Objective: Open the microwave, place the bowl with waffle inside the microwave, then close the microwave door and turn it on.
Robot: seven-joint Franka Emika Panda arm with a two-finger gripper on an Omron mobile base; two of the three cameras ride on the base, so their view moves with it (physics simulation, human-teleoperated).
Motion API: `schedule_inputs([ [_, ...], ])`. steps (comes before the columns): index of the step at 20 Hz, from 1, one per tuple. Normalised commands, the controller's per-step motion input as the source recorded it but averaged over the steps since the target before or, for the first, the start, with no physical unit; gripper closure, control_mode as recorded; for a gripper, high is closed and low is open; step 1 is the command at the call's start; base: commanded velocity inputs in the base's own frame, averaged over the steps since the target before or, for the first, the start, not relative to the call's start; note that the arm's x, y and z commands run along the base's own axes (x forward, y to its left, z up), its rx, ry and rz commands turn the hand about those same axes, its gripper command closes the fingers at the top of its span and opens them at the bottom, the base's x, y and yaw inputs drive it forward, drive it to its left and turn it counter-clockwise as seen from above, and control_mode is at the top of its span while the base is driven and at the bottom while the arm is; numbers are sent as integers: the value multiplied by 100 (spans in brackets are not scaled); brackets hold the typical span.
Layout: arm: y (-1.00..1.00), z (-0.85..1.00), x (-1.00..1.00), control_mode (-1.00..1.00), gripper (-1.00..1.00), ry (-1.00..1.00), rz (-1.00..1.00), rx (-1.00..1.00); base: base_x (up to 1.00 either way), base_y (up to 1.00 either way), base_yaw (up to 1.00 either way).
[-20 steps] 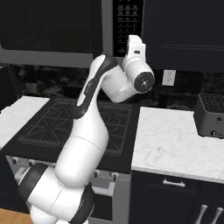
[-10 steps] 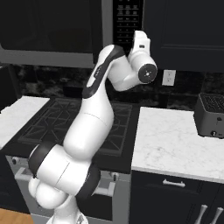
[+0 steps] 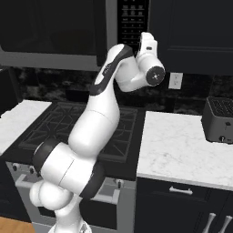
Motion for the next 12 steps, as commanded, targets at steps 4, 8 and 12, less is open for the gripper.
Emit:
schedule_inputs([
  [4, 0, -6, 65, -100, 100, 0, 0, 0, 0, 0, 0],
  [8, 5, -13, -14, -100, 100, -1, -1, 0, 0, 0, 0],
  [12, 26, 15, -77, -100, 100, -5, 0, 0, 0, 0, 0],
])
